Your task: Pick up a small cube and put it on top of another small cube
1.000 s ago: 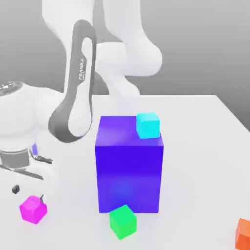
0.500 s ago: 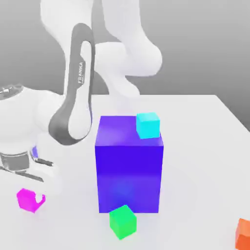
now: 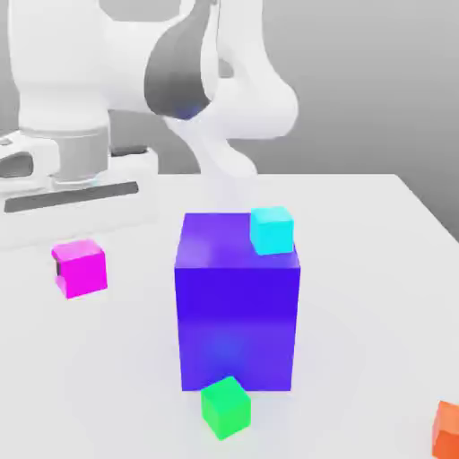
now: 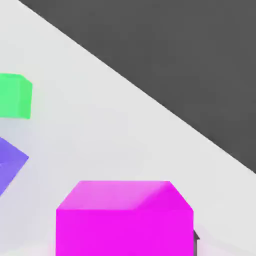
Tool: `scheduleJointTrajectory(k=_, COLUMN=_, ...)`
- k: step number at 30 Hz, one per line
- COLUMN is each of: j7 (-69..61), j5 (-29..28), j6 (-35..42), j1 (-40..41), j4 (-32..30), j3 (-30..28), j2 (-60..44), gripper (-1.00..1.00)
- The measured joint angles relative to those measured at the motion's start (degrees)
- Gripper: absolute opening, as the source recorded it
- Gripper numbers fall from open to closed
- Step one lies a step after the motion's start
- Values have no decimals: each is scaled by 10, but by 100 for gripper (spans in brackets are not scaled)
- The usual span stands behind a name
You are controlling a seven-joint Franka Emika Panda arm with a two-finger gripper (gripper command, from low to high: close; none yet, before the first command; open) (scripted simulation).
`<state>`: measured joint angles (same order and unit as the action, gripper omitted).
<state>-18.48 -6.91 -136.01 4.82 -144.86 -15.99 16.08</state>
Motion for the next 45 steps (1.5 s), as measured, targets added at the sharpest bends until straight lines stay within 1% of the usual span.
scheduleJointTrajectory(k=7, j7=-232, j5=-29, j6=50, j1=-40, j4=-8, j3=-21, j2=77, gripper=-100)
scheduleJointTrajectory(k=13, j7=-433, j5=-51, j6=62, j1=-79, j4=-20, j3=-57, j2=107, gripper=-100)
scheduleJointTrajectory(k=20, j7=-661, j5=-67, j6=36, j1=-140, j4=-35, j3=-111, j2=92, gripper=-100)
scheduleJointTrajectory(k=27, j7=-885, j5=-55, j6=-28, j1=-224, j4=-49, j3=-165, j2=19, gripper=-100)
scheduleJointTrajectory(k=30, j7=-983, j5=-31, j6=-64, j1=-265, j4=-53, j3=-177, j2=-29, gripper=-100)
scheduleJointTrajectory(k=33, j7=-1084, j5=7, j6=-102, j1=-305, j4=-56, j3=-178, j2=-85, gripper=-100)
scheduleJointTrajectory(k=36, j7=-1186, j5=57, j6=-138, j1=-346, j4=-56, j3=-158, j2=-146, gripper=-100)
scheduleJointTrajectory(k=37, j7=-1215, j5=81, j6=-154, j1=-361, j4=-55, j3=-151, j2=-170, gripper=-100)
scheduleJointTrajectory(k=41, j7=-1315, j5=204, j6=-233, j1=-316, j4=-48, j3=-89, j2=-272, gripper=-100)
scheduleJointTrajectory(k=42, j7=-1315, j5=204, j6=-233, j1=-317, j4=-48, j3=-89, j2=-272, gripper=100)
scheduleJointTrajectory(k=45, j7=-1315, j5=204, j6=-233, j1=-316, j4=-48, j3=-89, j2=-272, gripper=100)
